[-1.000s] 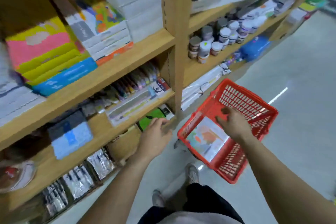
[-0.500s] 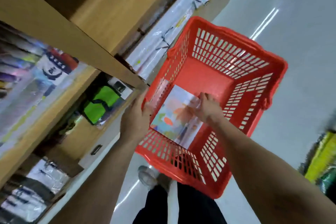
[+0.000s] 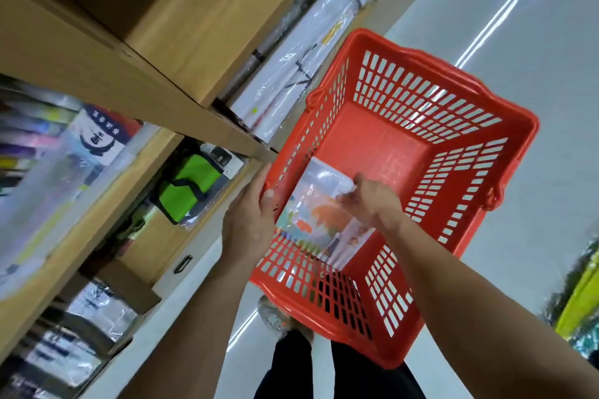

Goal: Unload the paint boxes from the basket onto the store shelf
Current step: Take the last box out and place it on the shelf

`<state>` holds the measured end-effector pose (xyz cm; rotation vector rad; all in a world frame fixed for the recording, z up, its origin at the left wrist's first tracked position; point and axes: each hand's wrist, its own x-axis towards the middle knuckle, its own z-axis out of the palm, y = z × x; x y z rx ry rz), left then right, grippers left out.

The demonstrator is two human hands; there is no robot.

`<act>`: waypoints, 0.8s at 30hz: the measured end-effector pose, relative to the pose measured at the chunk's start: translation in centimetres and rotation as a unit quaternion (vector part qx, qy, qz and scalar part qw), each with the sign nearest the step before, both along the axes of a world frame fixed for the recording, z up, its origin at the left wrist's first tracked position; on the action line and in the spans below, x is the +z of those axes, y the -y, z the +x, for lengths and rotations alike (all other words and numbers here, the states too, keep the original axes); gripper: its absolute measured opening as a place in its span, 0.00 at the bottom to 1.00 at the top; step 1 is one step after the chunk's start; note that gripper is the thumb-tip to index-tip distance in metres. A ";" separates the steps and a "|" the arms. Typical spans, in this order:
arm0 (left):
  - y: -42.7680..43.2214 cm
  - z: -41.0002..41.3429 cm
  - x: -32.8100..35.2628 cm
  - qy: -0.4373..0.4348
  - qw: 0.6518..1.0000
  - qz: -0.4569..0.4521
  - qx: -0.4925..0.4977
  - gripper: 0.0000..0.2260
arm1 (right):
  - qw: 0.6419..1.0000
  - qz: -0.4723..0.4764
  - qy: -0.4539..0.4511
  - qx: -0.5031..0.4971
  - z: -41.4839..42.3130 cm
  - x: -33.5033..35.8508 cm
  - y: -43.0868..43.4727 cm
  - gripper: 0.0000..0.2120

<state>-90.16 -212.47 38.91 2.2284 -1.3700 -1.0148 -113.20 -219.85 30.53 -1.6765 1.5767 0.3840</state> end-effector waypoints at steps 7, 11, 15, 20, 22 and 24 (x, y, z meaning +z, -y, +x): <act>0.2 0.6 2.7 -0.002 0.998 0.048 -0.029 0.23 | 0.991 -0.127 0.037 0.014 -1.7 10.7 -1.2 0.18; -0.6 0.4 7.9 -0.009 0.999 0.047 -0.005 0.37 | 0.977 -0.206 0.039 0.029 -3.4 20.0 1.4 0.27; -2.9 -0.1 14.9 -0.181 0.983 -0.001 0.039 0.20 | 0.960 -0.262 0.086 0.052 -2.1 29.0 2.5 0.31; -8.7 3.0 24.8 -0.215 0.969 -0.083 0.088 0.18 | 0.947 -0.250 0.187 0.072 3.7 38.0 0.2 0.28; -12.0 5.8 28.6 -0.185 0.970 -0.120 0.105 0.15 | 0.937 -0.225 0.254 0.085 6.8 40.7 -1.8 0.24; -15.8 9.2 31.8 -0.157 0.967 -0.160 0.125 0.11 | 0.925 -0.214 0.294 0.111 10.4 43.3 -4.6 0.24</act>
